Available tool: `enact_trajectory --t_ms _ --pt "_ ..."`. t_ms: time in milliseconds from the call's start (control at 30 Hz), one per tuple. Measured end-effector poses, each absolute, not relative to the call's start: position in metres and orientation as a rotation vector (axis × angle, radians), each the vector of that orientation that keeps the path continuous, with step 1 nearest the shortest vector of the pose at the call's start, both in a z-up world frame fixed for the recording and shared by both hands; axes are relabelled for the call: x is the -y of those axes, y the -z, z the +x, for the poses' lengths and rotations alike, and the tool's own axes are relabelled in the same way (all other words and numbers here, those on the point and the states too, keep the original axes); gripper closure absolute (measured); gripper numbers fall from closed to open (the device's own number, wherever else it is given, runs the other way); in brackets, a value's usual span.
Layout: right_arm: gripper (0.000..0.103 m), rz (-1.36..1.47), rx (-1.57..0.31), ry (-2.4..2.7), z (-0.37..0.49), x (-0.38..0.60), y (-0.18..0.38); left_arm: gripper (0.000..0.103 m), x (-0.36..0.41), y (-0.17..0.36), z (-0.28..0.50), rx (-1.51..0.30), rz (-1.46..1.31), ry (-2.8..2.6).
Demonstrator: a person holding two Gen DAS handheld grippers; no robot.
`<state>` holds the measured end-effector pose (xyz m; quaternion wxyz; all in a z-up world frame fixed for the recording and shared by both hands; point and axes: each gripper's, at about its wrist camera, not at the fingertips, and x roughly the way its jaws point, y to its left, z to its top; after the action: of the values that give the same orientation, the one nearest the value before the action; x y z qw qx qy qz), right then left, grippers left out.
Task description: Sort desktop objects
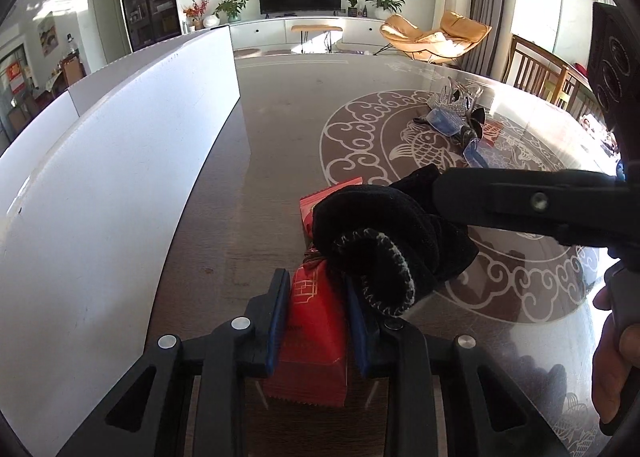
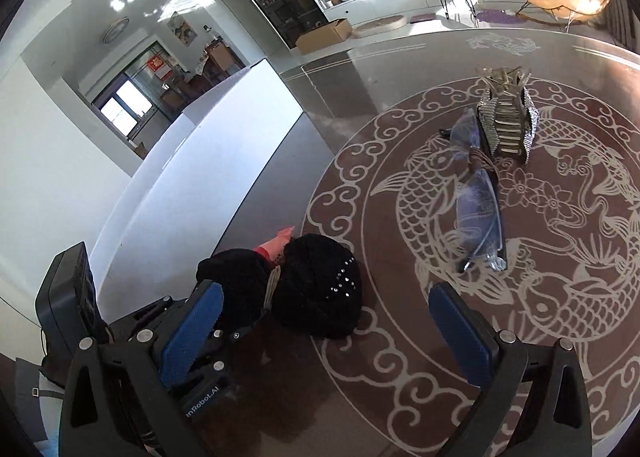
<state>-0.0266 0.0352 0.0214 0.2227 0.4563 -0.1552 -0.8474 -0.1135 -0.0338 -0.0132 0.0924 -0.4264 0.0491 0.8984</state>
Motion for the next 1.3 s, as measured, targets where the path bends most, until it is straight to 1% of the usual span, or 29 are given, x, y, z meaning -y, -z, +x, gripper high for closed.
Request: enact_trajectory --t_ms 33,67,100,133,233,333,367,400,433,467,500,533,600,667,767,800,867,900,967,1033,1100,1133,1167,1200,1300 --pt "0.035 1.282 0.412 2.316 -0.034 -0.028 -0.017 0.075 0.034 0.013 -0.114 -0.146 -1.266 -2.668" --pt "0.050 1.315 0.398 2.275 -0.041 -0.023 -0.011 0.075 0.034 0.013 -0.114 -0.146 -1.266 -2.668" --pt "0.069 1.332 0.387 2.259 -0.044 -0.021 -0.009 0.075 0.034 0.013 -0.114 -0.145 -1.266 -2.667" --pt "0.072 1.338 0.356 2.275 -0.044 -0.022 -0.009 0.075 0.034 0.013 -0.114 -0.145 -1.266 -2.668" --pt "0.073 1.335 0.277 2.361 -0.038 -0.036 -0.015 0.075 0.034 0.013 -0.113 -0.142 -1.266 -2.667" --pt "0.073 1.362 0.342 2.476 -0.022 -0.081 -0.017 0.075 0.034 0.012 -0.113 -0.140 -1.267 -2.667" --pt "0.072 1.363 0.368 2.497 -0.014 -0.097 -0.018 0.075 0.034 0.012 -0.113 -0.139 -1.267 -2.667" --pt "0.067 1.350 0.377 2.508 -0.005 -0.111 -0.019 0.075 0.034 0.012 -0.113 -0.139 -1.267 -2.666" --pt "0.054 1.324 0.368 2.519 0.006 -0.123 -0.022 0.075 0.034 0.012 -0.113 -0.139 -1.267 -2.667" --pt "0.039 1.296 0.360 2.522 0.016 -0.133 -0.024 0.075 0.034 0.012 -0.113 -0.141 -1.267 -2.667" --pt "0.002 1.277 0.355 2.529 0.027 -0.145 -0.026 0.075 0.034 0.012 -0.114 -0.145 -1.267 -2.670" --pt "0.000 1.250 0.356 2.551 0.038 -0.155 -0.029 0.074 0.034 0.012 -0.113 -0.150 -1.268 -2.672" --pt "0.000 1.230 0.358 2.568 0.055 -0.169 -0.031 0.070 0.033 0.012 -0.113 -0.164 -1.274 -2.686" --pt "0.000 1.247 0.324 2.577 0.068 -0.174 -0.031 0.055 0.036 0.012 -0.114 -0.158 -1.292 -2.714" --pt "0.000 1.279 0.189 2.551 0.078 -0.163 -0.025 0.051 0.041 0.013 -0.116 -0.118 -1.299 -2.709" --pt "0.000 1.287 0.128 2.535 0.080 -0.159 -0.021 0.050 0.040 0.013 -0.115 -0.127 -1.301 -2.711" --pt "0.000 1.297 0.016 2.508 0.086 -0.146 -0.015 0.044 0.038 0.014 -0.116 -0.149 -1.309 -2.728" --pt "0.000 1.299 -0.027 2.501 0.084 -0.138 -0.013 0.043 0.038 0.014 -0.116 -0.151 -1.311 -2.732" --pt "0.000 1.304 -0.082 2.498 0.082 -0.132 -0.007 0.041 0.041 0.015 -0.115 -0.140 -1.316 -2.733" --pt "0.000 1.313 -0.088 2.498 0.075 -0.126 -0.003 0.040 0.043 0.015 -0.115 -0.113 -1.318 -2.723" --pt "0.000 1.306 -0.126 2.526 0.069 -0.121 -0.001 0.027 0.041 0.016 -0.115 -0.125 -1.328 -2.701" --pt "0.000 1.306 -0.154 2.537 0.066 -0.118 0.000 0.013 0.039 0.017 -0.117 -0.138 -1.341 -2.683" --pt "0.000 1.307 -0.187 2.547 0.063 -0.115 0.001 0.008 0.037 0.018 -0.118 -0.147 -1.350 -2.662" --pt "0.000 1.309 -0.214 2.549 0.062 -0.112 0.001 0.006 0.035 0.017 -0.119 -0.150 -1.352 -2.649" --pt "0.000 1.309 -0.216 2.545 0.061 -0.110 0.001 0.001 0.034 0.018 -0.119 -0.158 -1.358 -2.630"
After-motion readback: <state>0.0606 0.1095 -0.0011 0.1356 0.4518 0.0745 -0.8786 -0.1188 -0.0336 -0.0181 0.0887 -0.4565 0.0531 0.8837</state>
